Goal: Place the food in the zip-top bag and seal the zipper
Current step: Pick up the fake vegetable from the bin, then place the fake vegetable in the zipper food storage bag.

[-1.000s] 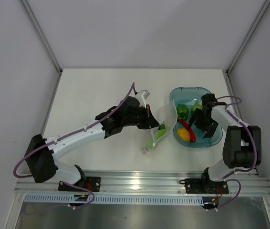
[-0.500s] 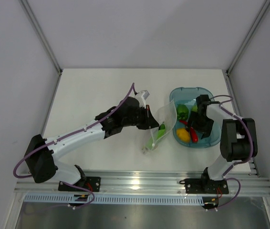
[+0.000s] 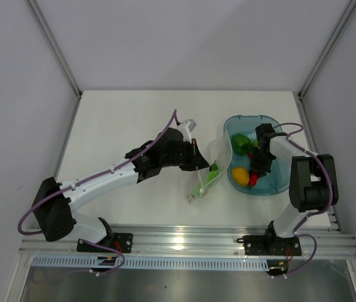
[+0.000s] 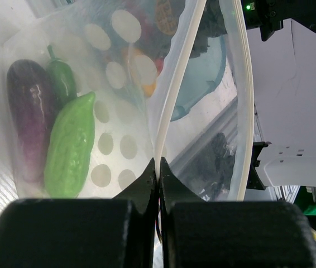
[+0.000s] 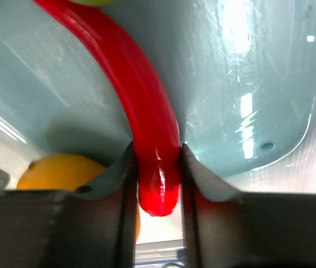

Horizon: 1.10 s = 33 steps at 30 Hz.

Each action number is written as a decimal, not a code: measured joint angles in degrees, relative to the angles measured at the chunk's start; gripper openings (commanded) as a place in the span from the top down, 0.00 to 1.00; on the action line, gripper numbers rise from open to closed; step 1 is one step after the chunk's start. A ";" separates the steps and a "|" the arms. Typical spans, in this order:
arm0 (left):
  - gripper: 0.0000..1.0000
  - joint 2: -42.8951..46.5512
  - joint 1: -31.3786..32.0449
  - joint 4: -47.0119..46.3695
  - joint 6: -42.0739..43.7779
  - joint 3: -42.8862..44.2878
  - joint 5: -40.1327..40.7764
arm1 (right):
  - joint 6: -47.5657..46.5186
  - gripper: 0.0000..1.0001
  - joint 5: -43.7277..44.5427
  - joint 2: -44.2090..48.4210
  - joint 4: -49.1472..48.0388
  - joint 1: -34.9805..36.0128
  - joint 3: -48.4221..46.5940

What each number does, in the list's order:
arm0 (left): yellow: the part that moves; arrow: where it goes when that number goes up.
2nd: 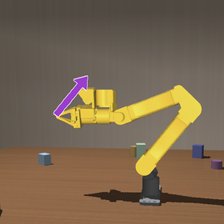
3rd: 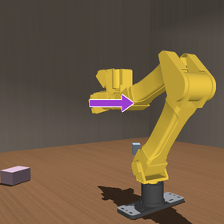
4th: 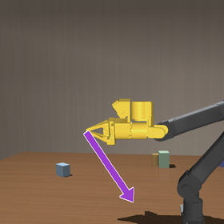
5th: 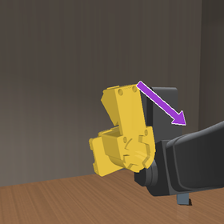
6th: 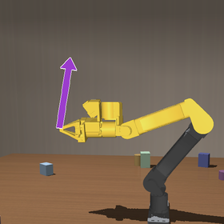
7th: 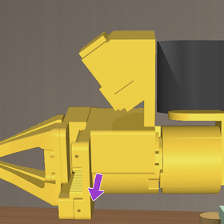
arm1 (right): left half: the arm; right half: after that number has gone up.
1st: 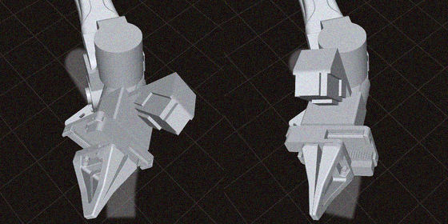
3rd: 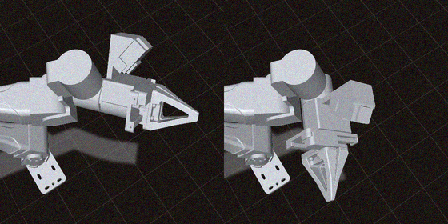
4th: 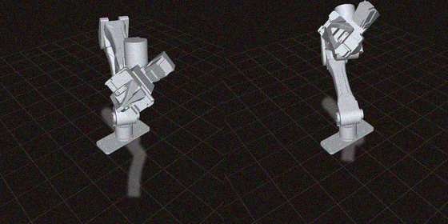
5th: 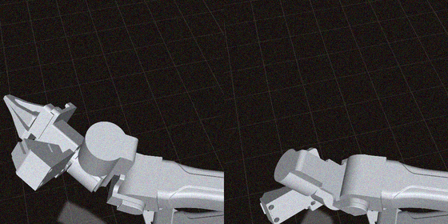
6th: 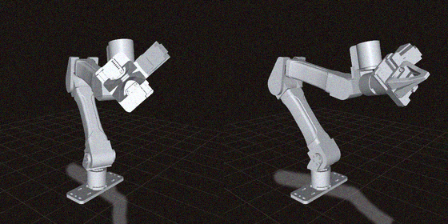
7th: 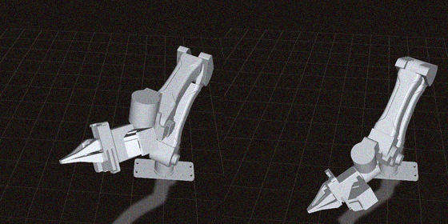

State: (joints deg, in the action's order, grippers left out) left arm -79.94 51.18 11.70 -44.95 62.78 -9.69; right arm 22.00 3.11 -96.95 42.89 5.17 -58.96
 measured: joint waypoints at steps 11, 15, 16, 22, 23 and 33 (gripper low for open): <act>0.99 0.13 0.00 0.42 0.00 0.00 0.04 | 0.09 1.00 -0.61 8.37 1.97 -0.74 -0.44; 1.00 0.13 0.00 0.85 -0.02 0.00 0.11 | 0.48 1.00 -0.85 17.05 5.42 -0.61 -3.43; 1.00 0.13 0.00 0.85 -0.02 0.00 0.20 | 0.57 1.00 -1.22 18.78 6.12 -0.55 -4.24; 0.99 0.13 0.00 0.81 -0.02 0.00 0.28 | 3.78 1.00 -11.82 31.10 8.20 0.98 -7.50; 1.00 0.13 0.00 0.83 -0.04 0.00 0.28 | 4.68 1.00 -13.79 32.39 8.24 1.36 -7.50; 0.99 0.13 0.00 0.83 -0.07 0.00 0.55 | 24.24 1.00 -35.76 40.85 0.63 13.03 -7.48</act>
State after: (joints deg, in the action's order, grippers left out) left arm -79.81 51.18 12.53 -45.01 62.78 -9.15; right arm 46.24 -32.64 -56.10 43.53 18.20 -66.43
